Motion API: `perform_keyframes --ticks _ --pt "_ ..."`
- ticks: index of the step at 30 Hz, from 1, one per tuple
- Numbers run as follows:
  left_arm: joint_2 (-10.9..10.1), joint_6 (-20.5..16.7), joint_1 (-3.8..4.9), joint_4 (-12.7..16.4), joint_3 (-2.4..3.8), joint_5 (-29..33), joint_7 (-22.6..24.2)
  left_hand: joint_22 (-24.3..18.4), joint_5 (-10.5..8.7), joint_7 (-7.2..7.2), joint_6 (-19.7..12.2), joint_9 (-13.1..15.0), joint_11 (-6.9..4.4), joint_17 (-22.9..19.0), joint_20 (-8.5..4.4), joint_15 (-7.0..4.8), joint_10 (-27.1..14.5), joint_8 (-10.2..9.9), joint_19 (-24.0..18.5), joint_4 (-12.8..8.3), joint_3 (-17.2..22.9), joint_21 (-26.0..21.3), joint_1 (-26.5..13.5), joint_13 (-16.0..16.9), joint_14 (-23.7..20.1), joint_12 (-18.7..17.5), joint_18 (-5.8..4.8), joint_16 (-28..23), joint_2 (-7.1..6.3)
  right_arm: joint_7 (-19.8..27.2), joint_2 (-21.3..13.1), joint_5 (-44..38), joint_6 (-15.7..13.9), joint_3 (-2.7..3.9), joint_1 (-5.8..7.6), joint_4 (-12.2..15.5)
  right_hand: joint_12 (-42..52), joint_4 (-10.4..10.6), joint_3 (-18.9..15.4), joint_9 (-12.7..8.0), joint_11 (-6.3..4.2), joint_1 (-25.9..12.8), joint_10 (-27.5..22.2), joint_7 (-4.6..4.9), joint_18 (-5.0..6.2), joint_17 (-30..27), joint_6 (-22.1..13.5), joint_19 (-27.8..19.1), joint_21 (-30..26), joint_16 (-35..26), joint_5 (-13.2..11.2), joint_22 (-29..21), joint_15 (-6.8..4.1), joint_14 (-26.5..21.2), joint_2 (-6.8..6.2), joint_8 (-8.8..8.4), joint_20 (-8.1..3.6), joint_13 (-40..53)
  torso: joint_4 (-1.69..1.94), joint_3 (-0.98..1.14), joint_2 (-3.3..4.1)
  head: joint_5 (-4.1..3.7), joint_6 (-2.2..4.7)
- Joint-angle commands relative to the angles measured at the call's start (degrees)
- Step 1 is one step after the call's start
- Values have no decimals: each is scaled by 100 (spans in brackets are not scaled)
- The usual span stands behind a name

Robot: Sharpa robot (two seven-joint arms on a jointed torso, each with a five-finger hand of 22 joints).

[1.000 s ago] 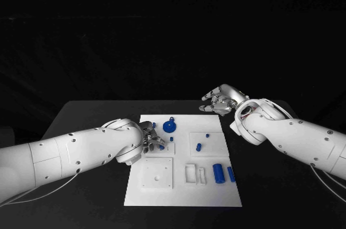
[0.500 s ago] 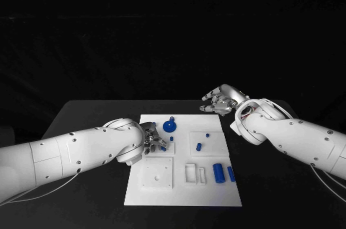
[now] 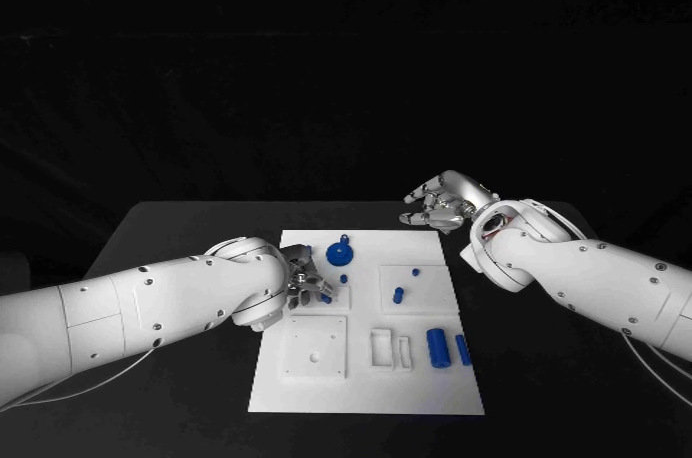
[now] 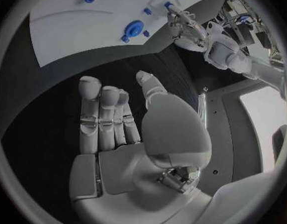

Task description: Assemble the parts on the task board

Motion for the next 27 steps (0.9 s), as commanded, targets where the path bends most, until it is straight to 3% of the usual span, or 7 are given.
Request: perform_keyframes --ticks 1,27 --pt "-11 78 -20 -11 -19 -177 -43 115 23 -855 1564 -4 -173 -9 44 -13 116 18 7 -71 46 33 280 -5 24 25 66 -2 226 14 0 -1 51 3 -6 7 -31 -27 10 -5 -20 -69 -8 -7 55 -1 40 214 -20 -12 12 330 -45 4 -10 -22 -10 -3 -4 3 1 0 -2" --pt "-51 60 -21 -46 -19 -341 -35 114 13 -854 1557 3 -172 -43 87 -12 116 23 -6 -32 52 62 311 -45 18 40 114 -1 213 10 -10 -1 49 3 -24 11 -31 -27 10 -5 -20 -69 -8 -7 55 -1 40 214 -20 -12 12 330 -45 4 -10 -22 -10 -3 -6 7 1 -5 -3"
